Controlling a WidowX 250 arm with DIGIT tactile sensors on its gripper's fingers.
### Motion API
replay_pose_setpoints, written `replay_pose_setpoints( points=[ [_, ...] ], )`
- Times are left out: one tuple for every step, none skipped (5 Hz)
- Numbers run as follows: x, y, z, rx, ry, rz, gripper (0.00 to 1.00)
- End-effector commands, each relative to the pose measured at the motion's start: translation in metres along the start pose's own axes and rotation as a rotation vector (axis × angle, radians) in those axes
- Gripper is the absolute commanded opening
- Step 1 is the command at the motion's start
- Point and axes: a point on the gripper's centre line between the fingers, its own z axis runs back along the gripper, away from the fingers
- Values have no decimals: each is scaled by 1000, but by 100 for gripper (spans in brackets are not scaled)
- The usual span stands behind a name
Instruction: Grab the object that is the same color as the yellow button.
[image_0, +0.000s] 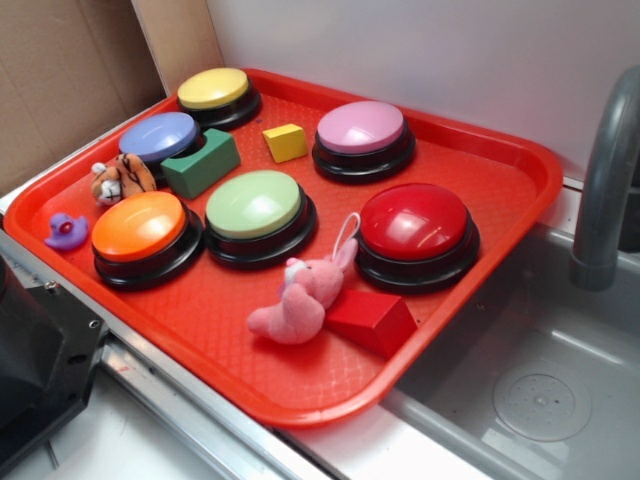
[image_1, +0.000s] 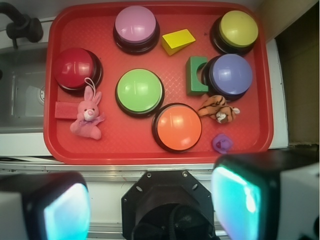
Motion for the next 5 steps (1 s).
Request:
replay_pose_setpoints(
  points=[
    [0,0,0,0,0,0,100],
    [33,14,-19,-11,11,160,100],
    [57,27,-37,-29,17,302,100],
    [84,45,-63,17,34,455,100],
    [108,60,-85,45,18,594,100]
  ],
)
